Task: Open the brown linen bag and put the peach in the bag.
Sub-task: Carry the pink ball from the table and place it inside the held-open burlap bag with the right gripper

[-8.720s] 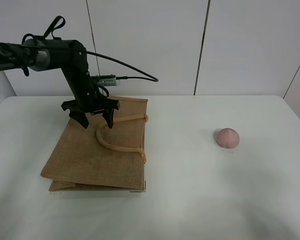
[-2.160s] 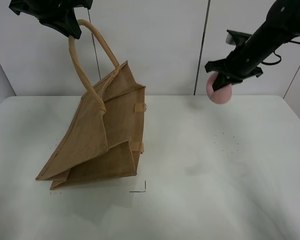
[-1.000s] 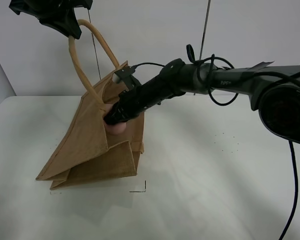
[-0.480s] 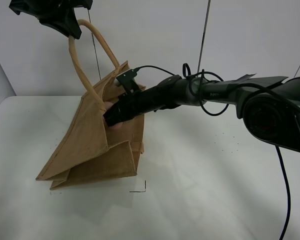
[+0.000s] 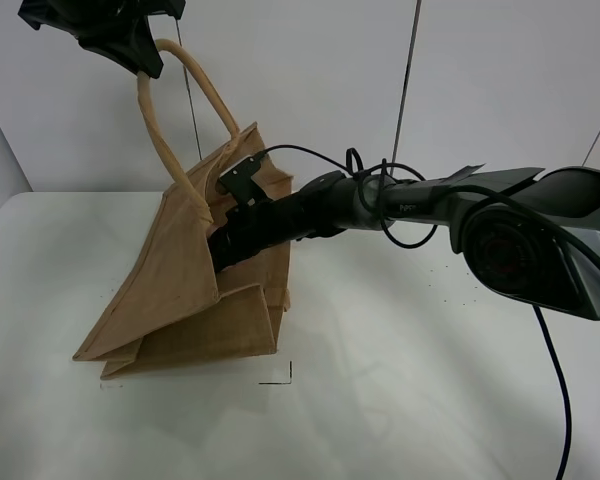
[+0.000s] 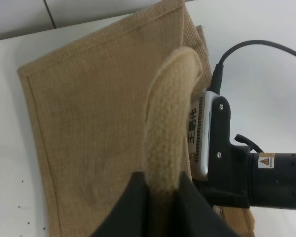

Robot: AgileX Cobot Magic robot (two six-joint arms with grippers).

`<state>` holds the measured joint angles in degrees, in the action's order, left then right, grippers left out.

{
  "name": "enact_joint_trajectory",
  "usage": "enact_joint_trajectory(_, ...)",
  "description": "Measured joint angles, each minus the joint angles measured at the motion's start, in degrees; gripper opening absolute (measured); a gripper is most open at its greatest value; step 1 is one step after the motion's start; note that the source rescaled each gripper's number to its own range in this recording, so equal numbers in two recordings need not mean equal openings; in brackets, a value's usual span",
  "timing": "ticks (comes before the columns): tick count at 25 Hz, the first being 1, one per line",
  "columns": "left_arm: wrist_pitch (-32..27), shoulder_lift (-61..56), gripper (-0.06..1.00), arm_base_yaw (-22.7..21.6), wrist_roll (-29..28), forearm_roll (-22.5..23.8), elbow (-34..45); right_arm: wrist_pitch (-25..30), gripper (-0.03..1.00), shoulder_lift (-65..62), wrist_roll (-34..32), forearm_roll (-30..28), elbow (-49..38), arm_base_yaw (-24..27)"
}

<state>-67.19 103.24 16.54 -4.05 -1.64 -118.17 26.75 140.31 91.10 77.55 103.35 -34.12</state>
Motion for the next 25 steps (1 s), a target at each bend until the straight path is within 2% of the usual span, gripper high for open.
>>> enact_joint_trajectory(2,0.00,0.00,0.00,0.00,0.00,0.00,0.00,0.90,0.61,0.00,0.00,0.07,0.00,0.00)
enact_joint_trajectory(4,0.00,0.00,0.00,0.00,0.00,0.00,0.00,0.75,0.86,0.00,-0.47,0.07,0.00,0.00)
enact_joint_trajectory(6,0.00,0.00,0.00,0.00,0.06,0.00,0.00,0.15,0.94,-0.08,-2.53,-0.07,0.00,0.00)
enact_joint_trajectory(9,0.00,0.00,0.00,0.00,0.06,0.00,0.00,0.12,0.99,-0.87,-6.88,-2.71,0.00,0.06)
enact_joint_trajectory(11,0.00,0.00,0.00,0.00,0.06,0.00,0.00,1.21,1.00,-2.07,-10.80,-7.06,0.00,0.49)
enact_joint_trajectory(17,0.00,0.00,0.00,0.00,0.06,0.00,0.00,8.40,1.00,-7.02,-24.54,-20.40,0.00,3.68)
enact_joint_trajectory(23,0.00,0.00,0.00,0.00,0.06,0.00,0.00,14.05,1.00,-13.00,-33.09,-27.98,0.00,6.29)
enact_joint_trajectory(25,0.00,0.00,0.00,0.00,0.06,0.00,0.00,16.52,1.00,-15.45,-39.45,-32.14,0.18,6.19)
